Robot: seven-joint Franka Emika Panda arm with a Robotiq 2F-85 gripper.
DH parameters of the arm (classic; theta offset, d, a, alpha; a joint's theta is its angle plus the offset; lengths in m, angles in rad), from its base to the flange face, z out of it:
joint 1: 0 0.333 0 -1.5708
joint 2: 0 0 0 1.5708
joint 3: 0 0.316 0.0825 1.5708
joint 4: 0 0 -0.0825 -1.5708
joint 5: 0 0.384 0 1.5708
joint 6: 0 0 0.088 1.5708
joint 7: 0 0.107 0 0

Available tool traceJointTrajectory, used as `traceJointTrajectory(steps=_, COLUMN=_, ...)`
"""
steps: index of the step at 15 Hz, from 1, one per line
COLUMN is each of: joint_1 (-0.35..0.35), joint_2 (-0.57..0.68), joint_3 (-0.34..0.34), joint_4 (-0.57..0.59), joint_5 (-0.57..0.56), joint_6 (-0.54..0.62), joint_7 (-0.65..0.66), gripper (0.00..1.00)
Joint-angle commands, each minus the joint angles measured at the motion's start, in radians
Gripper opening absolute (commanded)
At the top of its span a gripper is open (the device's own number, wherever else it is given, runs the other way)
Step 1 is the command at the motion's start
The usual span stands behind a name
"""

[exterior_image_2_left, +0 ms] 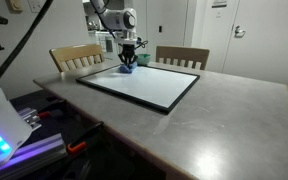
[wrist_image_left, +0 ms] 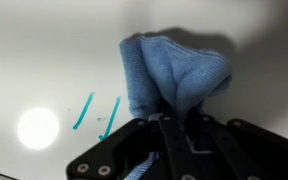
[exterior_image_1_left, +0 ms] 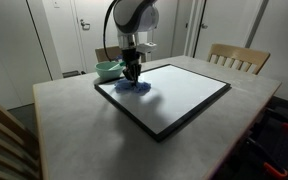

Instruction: Use the blue towel to erase the drawing on the board

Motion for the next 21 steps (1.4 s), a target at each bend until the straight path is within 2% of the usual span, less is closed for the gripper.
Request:
traceJointTrajectory(steps=1, joint_1=-0.001, joint_2=0.08, joint_3=-0.026, joint_4=0.053, joint_5=-0.023, joint_6=0.08, joint_7=0.014, gripper=0.04)
traceJointTrajectory(steps=12, joint_1=-0.14, joint_2=0.061, joint_3=-0.15, joint_4=0.017, joint_5=-0.023, joint_6=0.165, joint_7=0.076, gripper=0.04)
traceJointTrajectory(steps=16, joint_1=-0.151, joint_2=0.064, joint_3=-0.185, joint_4=0.031, joint_5=-0.042, joint_6=0.17, joint_7=0.098, gripper=0.04)
traceJointTrajectory(steps=21, joint_1=-0.138, joint_2=0.087, joint_3=-0.142, joint_4=0.064, joint_5=-0.039, joint_6=0.152, joint_7=0.063, gripper=0.04)
